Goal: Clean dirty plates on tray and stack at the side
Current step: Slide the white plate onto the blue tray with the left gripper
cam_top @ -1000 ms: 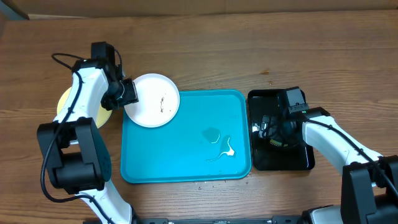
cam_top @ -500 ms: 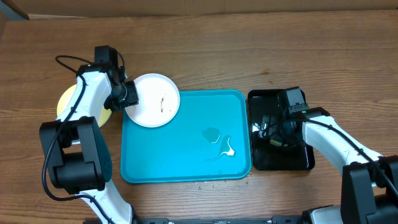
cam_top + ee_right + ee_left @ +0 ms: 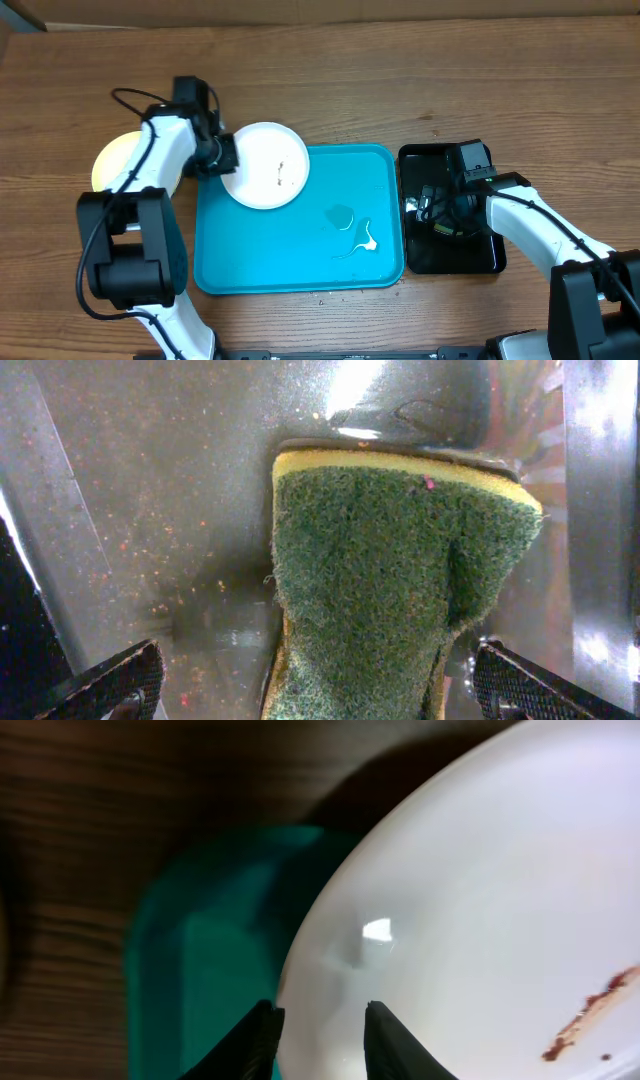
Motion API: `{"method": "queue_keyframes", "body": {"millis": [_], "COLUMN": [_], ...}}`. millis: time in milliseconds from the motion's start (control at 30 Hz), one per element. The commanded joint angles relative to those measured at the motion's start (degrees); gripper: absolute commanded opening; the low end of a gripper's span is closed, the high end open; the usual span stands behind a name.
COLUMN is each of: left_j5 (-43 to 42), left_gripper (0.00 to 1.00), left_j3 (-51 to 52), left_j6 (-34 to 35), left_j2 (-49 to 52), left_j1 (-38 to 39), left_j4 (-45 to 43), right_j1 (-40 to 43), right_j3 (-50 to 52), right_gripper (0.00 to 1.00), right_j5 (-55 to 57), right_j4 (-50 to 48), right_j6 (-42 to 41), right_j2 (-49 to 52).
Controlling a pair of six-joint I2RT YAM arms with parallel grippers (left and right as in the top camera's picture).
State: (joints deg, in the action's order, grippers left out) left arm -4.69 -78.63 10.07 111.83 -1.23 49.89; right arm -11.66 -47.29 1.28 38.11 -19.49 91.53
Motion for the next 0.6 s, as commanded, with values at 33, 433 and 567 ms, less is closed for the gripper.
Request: {"method": "queue_keyframes", "body": {"millis": [33, 433, 567], "left_j5": [-2.3, -2.8, -2.3], "left_gripper": [0.31, 0.29, 0.29], "left_j3": [1.3, 3.2, 5.3], "left_j6": [-0.7, -0.6, 0.7], "left_j2": [0.7, 0.7, 0.7], "left_j1": [3.8, 17.3, 21.6], "left_j4": [1.3, 3.8, 2.6], "right_j1": [0.1, 0.1, 0.1], "right_j3": [0.1, 0.1, 0.1], "right_gripper": [1.00, 1.00, 1.00], "right_j5": [-0.3, -0.3, -0.3], "right_j4": [-0.4, -0.4, -0.4], "right_j6": [0.0, 0.0, 0.0], "right_j2": [-1.6, -1.6, -1.6]}}
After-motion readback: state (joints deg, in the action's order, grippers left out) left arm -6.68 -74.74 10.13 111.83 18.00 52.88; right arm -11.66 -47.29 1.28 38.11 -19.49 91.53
